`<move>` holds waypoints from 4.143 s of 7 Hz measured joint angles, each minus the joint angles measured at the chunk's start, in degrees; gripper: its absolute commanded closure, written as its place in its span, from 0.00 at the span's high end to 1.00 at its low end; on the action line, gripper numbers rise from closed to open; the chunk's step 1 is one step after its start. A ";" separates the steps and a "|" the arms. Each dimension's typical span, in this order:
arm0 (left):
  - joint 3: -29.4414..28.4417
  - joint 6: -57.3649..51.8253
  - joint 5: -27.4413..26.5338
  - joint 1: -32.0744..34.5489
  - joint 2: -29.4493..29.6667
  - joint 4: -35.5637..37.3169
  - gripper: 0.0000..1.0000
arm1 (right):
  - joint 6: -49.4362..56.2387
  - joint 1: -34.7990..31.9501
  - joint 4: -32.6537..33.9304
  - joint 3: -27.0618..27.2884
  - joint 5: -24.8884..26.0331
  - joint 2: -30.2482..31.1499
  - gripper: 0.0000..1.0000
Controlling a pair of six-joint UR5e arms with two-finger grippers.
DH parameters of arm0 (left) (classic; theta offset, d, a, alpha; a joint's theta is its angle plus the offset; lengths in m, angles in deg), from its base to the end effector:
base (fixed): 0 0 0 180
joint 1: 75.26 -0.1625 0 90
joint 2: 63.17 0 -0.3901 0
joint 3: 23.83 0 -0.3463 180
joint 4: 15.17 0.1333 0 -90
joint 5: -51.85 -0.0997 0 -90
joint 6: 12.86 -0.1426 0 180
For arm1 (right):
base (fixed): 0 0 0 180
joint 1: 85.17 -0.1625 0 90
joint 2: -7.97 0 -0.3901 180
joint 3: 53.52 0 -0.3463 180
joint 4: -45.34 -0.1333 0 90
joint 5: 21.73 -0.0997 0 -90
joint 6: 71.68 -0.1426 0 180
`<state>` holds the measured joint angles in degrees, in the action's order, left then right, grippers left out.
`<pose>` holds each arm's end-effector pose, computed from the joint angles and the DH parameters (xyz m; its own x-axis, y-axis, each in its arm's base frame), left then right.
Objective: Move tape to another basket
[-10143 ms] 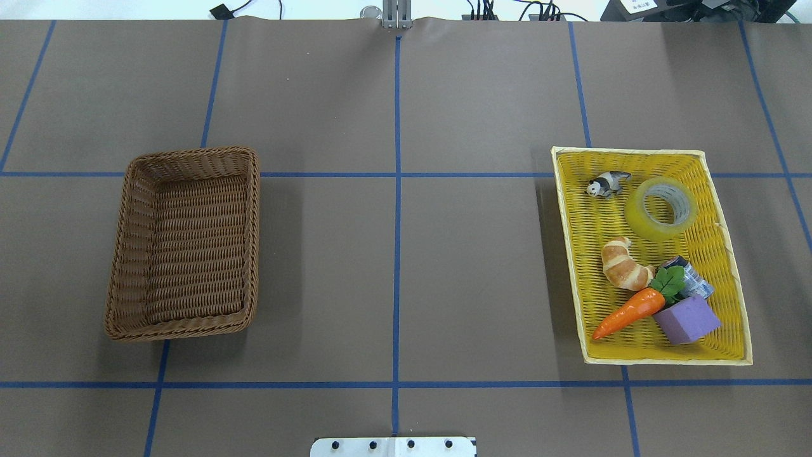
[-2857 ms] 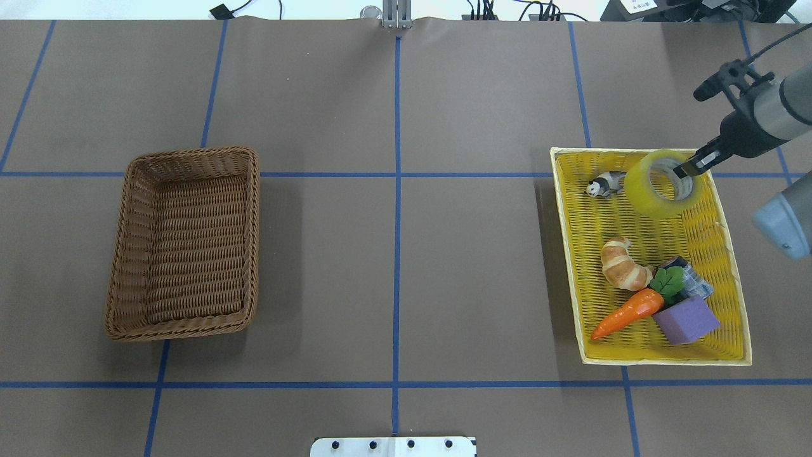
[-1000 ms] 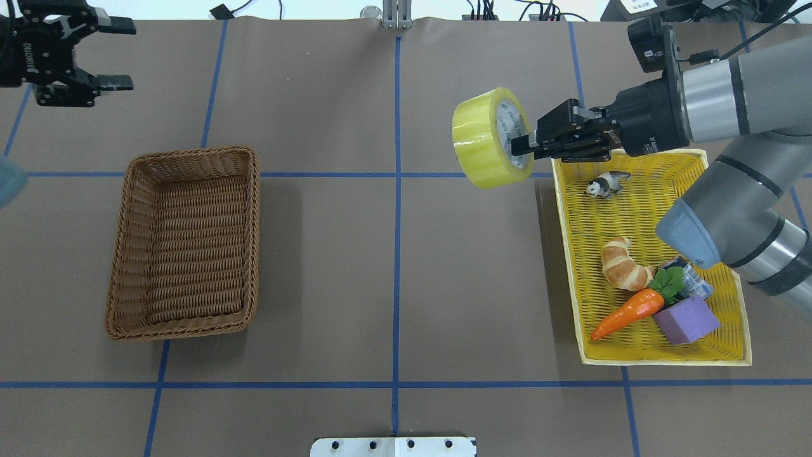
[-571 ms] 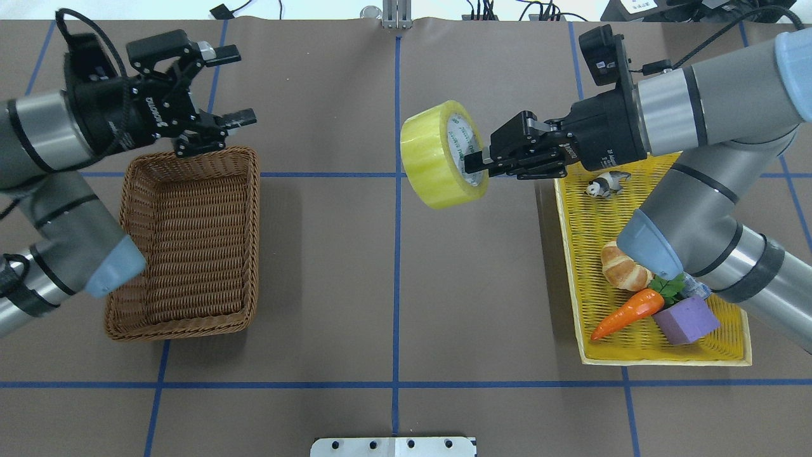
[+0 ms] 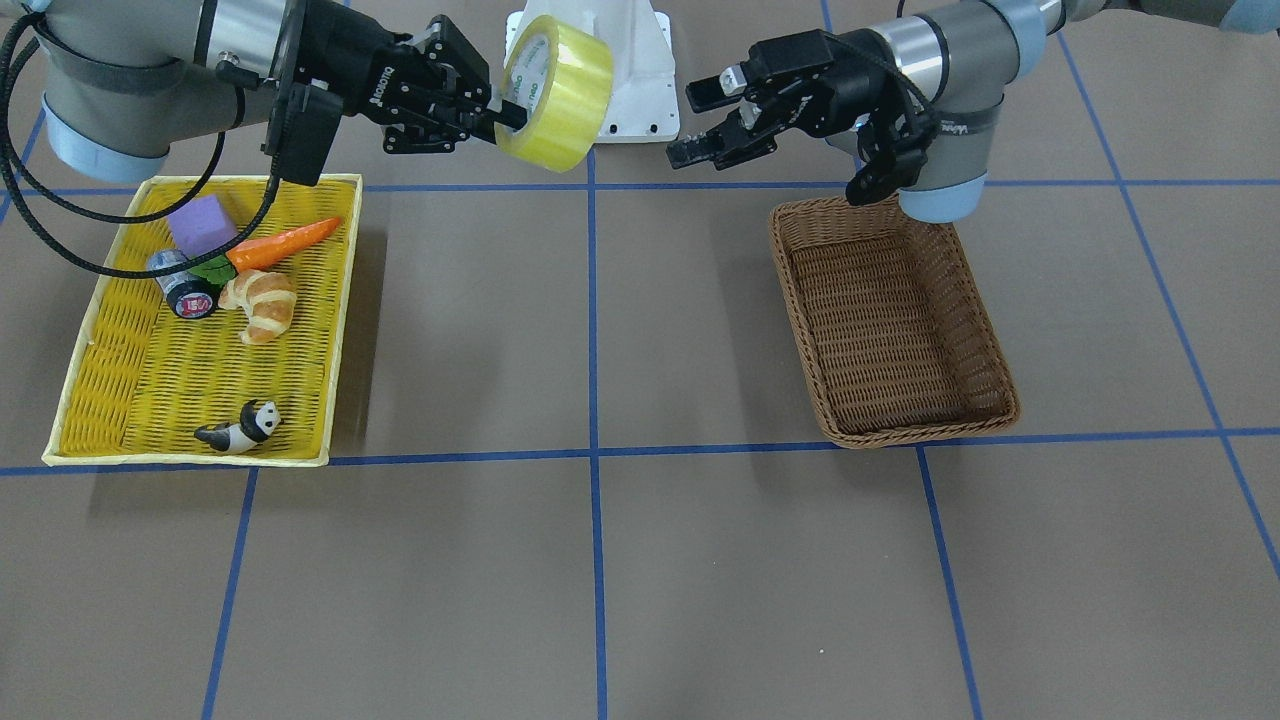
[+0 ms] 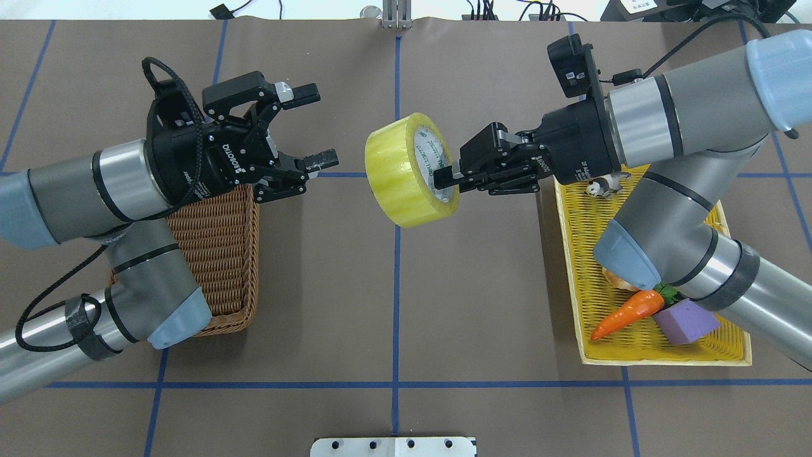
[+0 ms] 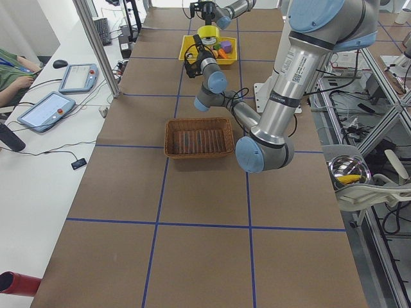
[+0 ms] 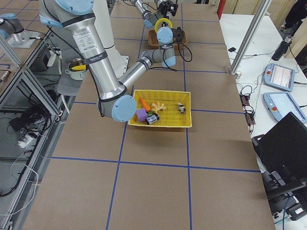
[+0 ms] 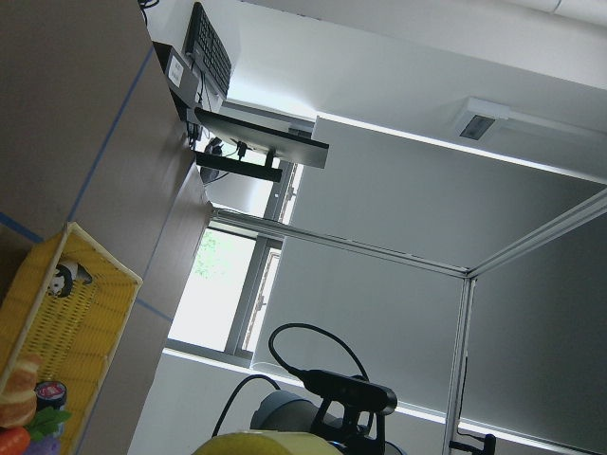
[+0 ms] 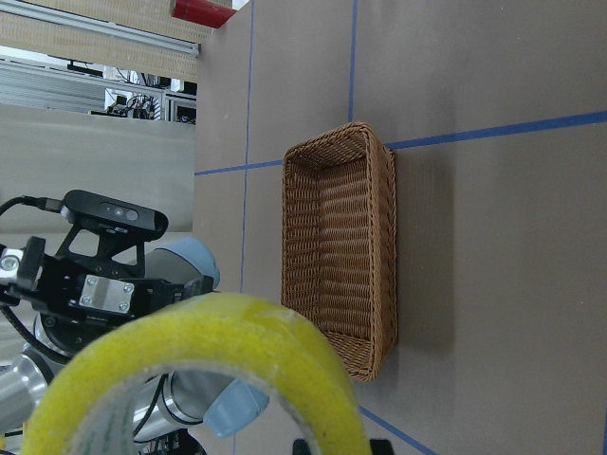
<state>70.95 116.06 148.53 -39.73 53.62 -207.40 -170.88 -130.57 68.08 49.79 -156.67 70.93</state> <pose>0.3424 -0.3879 0.1594 -0.7579 -0.2255 -0.6121 0.0420 0.9195 -0.3908 -0.3330 -0.3841 0.1602 -0.2147 -0.0565 0.9750 0.0031 0.9983 0.0586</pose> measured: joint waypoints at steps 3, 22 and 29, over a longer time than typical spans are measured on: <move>1.14 -0.14 -0.09 -2.73 0.26 0.20 0.95 | -0.02 1.15 -0.18 -0.13 0.04 0.03 0.00; 3.81 -2.03 1.52 -1.72 -2.90 4.40 0.00 | -0.12 -4.39 -7.23 -1.56 -3.82 7.20 1.00; 7.38 -38.37 30.61 21.54 -9.60 45.84 0.00 | 69.29 -32.77 25.48 -12.95 -1.22 14.64 1.00</move>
<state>78.33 77.69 179.14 -18.18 44.01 -161.56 -101.59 -163.34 93.56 36.85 -157.88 85.57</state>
